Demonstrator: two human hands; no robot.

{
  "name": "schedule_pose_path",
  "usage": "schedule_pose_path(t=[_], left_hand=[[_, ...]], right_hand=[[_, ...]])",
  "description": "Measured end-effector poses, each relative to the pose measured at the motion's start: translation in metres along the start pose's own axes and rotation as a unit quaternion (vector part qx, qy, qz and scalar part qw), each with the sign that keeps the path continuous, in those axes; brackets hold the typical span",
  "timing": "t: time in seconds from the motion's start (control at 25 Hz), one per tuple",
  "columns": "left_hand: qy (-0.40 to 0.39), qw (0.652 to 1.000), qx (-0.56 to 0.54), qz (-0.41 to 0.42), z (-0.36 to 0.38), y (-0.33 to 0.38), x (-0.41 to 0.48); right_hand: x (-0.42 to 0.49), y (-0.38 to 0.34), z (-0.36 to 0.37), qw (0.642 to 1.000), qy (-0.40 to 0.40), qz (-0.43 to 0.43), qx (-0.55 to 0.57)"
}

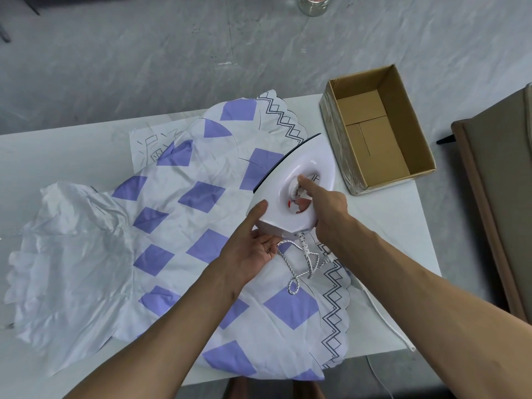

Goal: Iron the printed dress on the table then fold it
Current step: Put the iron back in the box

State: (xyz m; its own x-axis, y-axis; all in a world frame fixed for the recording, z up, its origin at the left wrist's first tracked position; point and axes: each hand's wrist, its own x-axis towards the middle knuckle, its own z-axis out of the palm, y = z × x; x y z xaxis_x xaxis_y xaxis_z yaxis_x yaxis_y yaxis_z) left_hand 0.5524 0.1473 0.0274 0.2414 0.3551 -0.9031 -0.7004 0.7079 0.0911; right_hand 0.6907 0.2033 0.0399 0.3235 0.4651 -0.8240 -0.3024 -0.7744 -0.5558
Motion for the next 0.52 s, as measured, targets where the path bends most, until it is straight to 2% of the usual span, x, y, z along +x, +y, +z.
schedule_pose_path(t=[0.36,0.52], left_hand=[[-0.012,1.000,0.005,0.002,-0.0018,0.0011,-0.0032],[-0.016,1.000,0.017,0.014,0.0000,0.0022,-0.0053]], right_hand=[[-0.0014,0.0055,0.0045,0.997,-0.015,-0.074,-0.008],[0.0008,0.0078,0.0045,0.997,-0.002,-0.077,-0.015]])
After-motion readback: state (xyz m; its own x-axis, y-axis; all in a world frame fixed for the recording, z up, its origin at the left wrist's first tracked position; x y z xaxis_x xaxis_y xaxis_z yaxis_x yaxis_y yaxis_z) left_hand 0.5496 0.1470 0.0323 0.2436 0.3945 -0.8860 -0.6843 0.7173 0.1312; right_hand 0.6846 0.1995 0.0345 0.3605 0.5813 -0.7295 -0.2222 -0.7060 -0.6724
